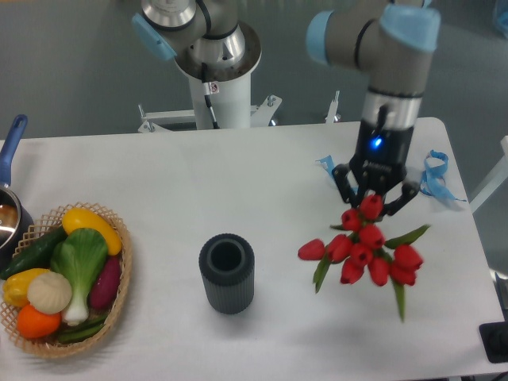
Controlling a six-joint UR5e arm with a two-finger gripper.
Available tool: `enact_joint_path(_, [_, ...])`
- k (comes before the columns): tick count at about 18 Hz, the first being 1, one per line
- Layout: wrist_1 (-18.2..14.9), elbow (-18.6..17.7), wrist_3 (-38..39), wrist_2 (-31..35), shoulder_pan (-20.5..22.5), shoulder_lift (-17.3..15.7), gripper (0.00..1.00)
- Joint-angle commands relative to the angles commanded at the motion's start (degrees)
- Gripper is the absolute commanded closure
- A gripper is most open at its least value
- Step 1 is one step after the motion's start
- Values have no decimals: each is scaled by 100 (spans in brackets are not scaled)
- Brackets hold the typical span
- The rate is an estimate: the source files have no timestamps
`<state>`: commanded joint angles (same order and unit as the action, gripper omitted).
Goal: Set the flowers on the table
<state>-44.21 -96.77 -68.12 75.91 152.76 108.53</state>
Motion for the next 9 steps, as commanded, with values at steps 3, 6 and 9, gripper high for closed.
enact_joint_path(3, [-44,237,-87,484,-149,405,76])
enact_joint_path(6, [-62,272,-193,968,-281,704,76])
enact_joint_path(9, [-35,317,-237,1074,-343,994,76])
